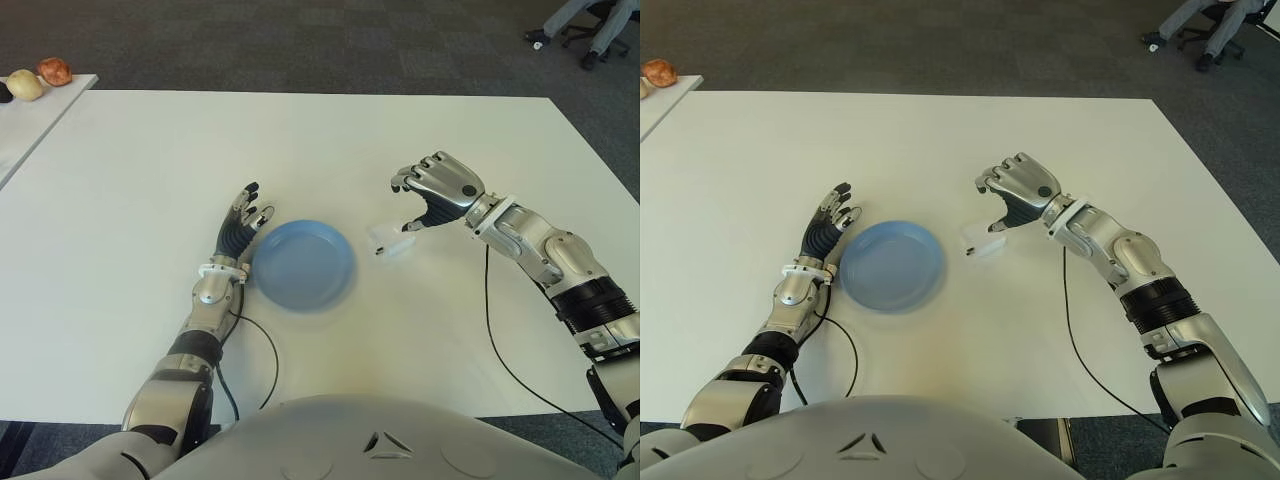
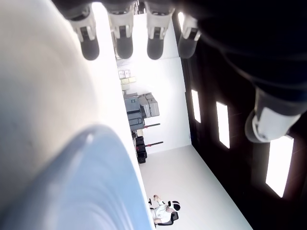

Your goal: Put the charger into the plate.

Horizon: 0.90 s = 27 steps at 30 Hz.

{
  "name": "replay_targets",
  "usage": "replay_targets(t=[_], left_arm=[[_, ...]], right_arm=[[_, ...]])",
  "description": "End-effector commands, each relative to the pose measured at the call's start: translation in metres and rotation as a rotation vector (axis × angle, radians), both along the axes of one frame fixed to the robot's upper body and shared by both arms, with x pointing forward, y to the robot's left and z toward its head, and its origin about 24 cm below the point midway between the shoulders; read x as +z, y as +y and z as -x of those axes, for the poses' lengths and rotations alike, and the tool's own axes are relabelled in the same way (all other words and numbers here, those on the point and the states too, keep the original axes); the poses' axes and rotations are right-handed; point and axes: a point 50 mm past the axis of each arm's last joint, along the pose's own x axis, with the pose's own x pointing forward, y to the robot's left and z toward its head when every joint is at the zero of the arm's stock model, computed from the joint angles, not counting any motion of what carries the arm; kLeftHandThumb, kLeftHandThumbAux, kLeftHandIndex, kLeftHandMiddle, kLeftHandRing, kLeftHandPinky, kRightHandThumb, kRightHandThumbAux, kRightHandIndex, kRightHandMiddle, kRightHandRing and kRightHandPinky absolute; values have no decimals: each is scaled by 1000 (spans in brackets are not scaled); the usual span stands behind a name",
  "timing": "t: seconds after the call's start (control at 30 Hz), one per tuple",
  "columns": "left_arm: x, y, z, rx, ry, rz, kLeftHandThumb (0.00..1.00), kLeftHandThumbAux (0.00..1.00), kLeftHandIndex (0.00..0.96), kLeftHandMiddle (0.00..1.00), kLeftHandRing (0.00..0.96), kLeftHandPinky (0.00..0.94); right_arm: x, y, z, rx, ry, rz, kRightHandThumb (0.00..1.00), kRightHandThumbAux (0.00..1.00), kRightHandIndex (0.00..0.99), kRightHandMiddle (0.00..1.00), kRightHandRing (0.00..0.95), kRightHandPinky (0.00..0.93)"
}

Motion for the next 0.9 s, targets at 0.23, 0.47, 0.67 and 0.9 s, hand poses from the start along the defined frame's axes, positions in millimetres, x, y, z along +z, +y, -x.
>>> replay_targets(t=[0.23,0.47,0.67,0.9], left_arm=[[-37,-5,32,29,194,14,0,462,61,83,56,42],[-38,-4,31,43,217,20,0,465,56,80,56,45],[-39,-6,31,64,220,24,0,462,63,87,63,58],[-39,-5,30,83,229,20,0,462,71,91,67,57]], right_arm=[[6,11,1,15,37,-24,851,677,402,541,851,854],[8,16,1,23,53,-25,851,677,401,541,854,856],[6,18,0,23,74,-24,851,678,400,540,854,856],[0,17,-3,13,86,-17,851,678,399,540,852,855]])
